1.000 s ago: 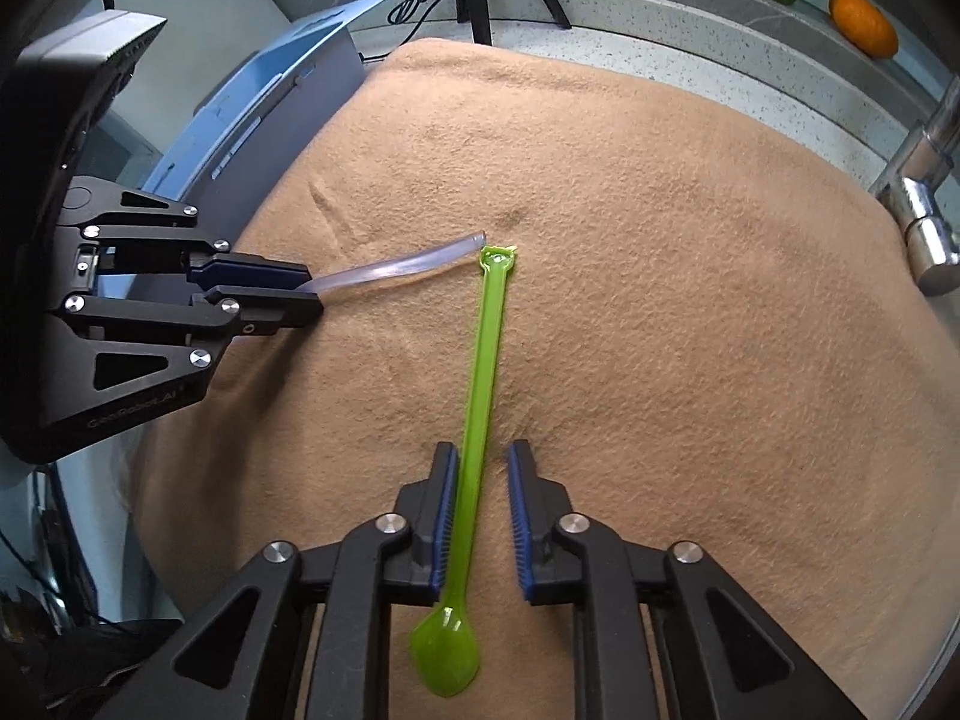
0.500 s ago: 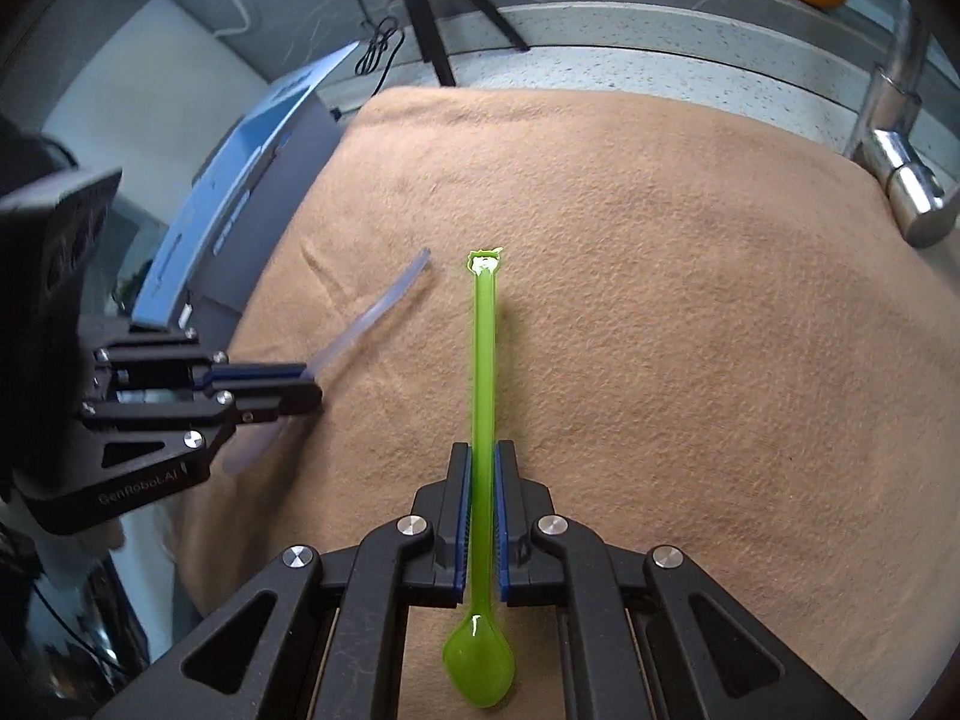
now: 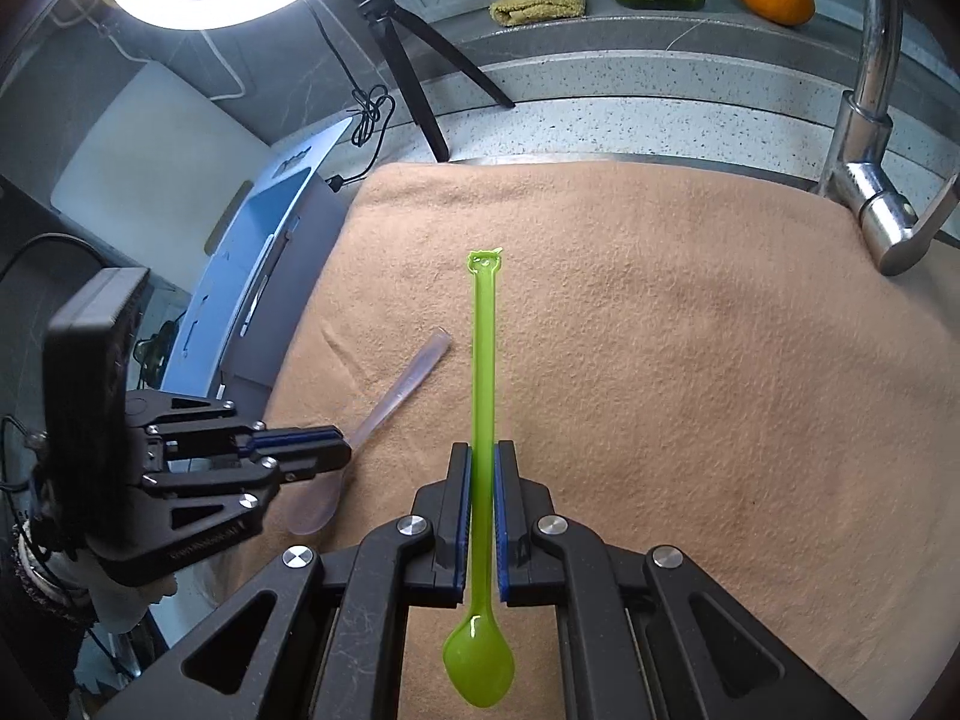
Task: Organize utensils
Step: 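Grasp and lift the clear spoon with the left gripper while the right grasps the green spoon, then carry both spoons over the blue basket with both grippers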
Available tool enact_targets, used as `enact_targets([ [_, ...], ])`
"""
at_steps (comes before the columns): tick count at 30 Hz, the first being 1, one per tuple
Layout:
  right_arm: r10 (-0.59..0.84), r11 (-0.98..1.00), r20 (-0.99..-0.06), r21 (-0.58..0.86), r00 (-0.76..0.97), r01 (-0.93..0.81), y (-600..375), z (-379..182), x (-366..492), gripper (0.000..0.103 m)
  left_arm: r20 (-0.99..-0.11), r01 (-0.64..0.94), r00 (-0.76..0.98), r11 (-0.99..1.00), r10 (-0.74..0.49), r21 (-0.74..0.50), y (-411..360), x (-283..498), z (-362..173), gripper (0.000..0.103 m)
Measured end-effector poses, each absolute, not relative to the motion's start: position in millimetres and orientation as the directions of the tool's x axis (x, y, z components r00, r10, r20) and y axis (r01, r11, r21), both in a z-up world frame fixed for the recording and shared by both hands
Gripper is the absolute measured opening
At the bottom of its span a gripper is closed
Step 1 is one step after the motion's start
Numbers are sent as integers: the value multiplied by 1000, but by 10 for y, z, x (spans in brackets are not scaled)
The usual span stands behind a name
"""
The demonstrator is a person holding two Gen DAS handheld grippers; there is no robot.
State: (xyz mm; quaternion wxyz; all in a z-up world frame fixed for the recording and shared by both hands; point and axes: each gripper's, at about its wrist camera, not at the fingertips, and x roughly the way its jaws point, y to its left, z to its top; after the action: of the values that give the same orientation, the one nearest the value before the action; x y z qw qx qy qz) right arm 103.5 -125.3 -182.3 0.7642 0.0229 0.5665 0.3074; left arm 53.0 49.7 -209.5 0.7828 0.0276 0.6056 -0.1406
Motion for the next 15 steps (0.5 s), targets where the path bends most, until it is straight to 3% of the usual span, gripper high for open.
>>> enact_targets([
  [8, 500, 810, -850, 392, 166, -436, -1296, -1831, 1033, 6, -963, 312, 230, 948, -141, -64, 269, 672, -2135, 5],
  [11, 504, 812, -846, 395, 173, -430, -1324, -1803, 1039, 6, -947, 274, 232, 950, -220, -154, 343, 697, -2056, 5],
  [15, 510, 808, -841, 397, 180, -435, -1306, -1746, 1056, 6, -931, 240, 276, 955, -237, -172, 437, 712, -1893, 5],
])
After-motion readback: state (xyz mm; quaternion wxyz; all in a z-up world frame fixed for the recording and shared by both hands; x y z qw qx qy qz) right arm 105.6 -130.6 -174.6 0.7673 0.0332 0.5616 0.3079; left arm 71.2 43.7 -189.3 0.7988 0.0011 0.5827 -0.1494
